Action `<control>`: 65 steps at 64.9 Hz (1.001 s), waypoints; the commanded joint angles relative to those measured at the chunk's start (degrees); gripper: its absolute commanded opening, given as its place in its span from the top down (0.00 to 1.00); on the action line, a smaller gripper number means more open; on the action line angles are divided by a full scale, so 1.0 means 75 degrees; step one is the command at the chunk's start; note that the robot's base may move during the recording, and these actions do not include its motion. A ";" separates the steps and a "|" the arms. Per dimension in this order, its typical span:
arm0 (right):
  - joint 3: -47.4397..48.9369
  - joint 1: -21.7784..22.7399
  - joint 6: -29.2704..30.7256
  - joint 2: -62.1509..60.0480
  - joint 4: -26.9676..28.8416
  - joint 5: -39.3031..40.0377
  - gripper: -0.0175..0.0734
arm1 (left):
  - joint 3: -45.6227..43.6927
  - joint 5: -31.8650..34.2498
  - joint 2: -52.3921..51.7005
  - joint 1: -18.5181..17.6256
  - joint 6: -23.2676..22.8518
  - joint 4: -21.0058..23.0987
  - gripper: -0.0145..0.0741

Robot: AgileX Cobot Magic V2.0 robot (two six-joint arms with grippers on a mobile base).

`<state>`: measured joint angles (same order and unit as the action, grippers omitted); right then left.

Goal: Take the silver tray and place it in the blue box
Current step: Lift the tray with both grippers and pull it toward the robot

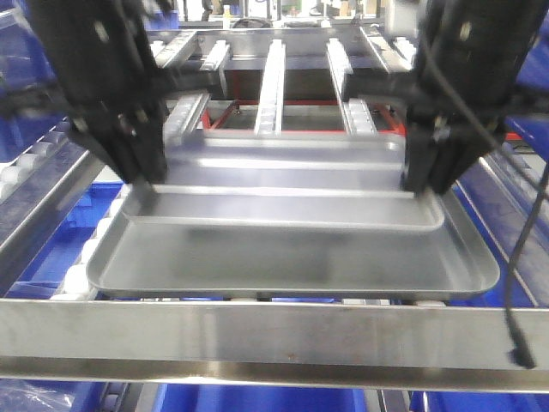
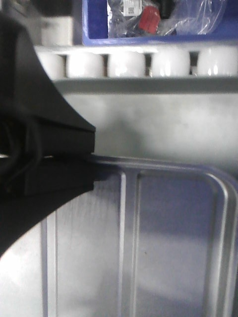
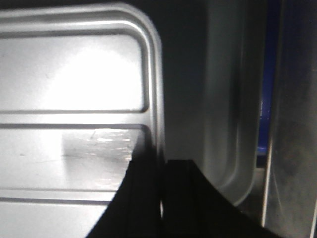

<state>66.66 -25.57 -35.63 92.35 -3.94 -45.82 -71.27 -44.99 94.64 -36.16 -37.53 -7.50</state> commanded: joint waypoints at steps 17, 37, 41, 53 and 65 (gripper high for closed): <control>-0.0710 -0.1266 -0.1406 -0.1367 -0.1175 -0.0183 0.74 | 0.1265 -0.0105 -0.1618 -0.1045 -0.1587 -0.0950 0.95; -0.1983 -0.2348 -0.2809 -0.2888 -0.1884 -0.0497 0.74 | 0.2318 -0.0395 -0.2715 -0.2270 -0.2762 -0.1325 0.95; -0.2163 -0.2466 -0.2914 -0.3069 -0.1961 -0.0490 0.74 | 0.2428 -0.0395 -0.2870 -0.2435 -0.2928 -0.1355 0.95; -0.2341 -0.2485 -0.2921 -0.3324 -0.1962 -0.0650 0.74 | 0.2469 -0.0569 -0.3007 -0.2534 -0.2965 -0.1421 0.95; -0.2341 -0.2485 -0.2921 -0.3331 -0.1990 -0.0650 0.74 | 0.2469 -0.0592 -0.3007 -0.2534 -0.2965 -0.1491 0.95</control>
<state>47.90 -44.34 -57.20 68.96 -15.14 -50.14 -51.62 -47.82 73.94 -54.89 -59.44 -15.88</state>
